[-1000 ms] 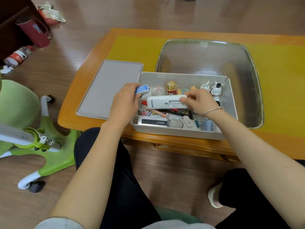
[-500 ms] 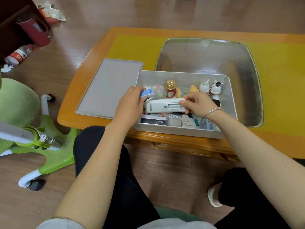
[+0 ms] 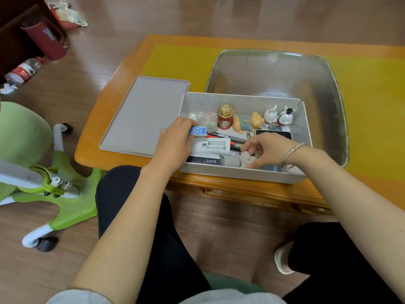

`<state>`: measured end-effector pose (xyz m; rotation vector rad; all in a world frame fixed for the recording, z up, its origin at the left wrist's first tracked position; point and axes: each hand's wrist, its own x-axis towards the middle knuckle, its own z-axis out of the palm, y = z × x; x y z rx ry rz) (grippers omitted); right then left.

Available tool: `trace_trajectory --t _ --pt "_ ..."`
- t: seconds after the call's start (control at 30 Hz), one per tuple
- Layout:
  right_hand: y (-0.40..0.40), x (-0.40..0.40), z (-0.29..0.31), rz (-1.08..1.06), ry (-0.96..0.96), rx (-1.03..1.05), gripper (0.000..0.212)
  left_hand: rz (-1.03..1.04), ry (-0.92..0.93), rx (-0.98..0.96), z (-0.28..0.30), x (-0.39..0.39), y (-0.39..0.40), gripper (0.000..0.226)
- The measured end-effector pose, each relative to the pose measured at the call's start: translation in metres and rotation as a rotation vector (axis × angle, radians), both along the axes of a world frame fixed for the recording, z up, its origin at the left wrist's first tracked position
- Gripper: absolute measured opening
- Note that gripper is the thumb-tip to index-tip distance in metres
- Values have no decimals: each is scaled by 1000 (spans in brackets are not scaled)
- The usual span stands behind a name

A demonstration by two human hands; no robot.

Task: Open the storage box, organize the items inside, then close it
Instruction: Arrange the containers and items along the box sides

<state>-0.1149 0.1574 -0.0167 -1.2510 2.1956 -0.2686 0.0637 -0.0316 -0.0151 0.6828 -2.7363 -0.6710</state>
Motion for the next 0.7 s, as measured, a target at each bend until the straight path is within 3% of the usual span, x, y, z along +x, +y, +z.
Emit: trace_trajectory --t 0.13,0.4,0.57,0.7 --pt "-1 3 -8 77 114 81 58 3 -24 -50 -6 -3 0 27" --pt "-7 7 -9 172 139 44 40 0 -52 -138 -13 -5 -2 30" --pt "9 -4 7 -36 65 -188 56 8 -64 -151 -13 -5 -4 31" --pt "15 -20 15 -182 -1 -325 49 4 -68 -158 -13 -4 -5 30"
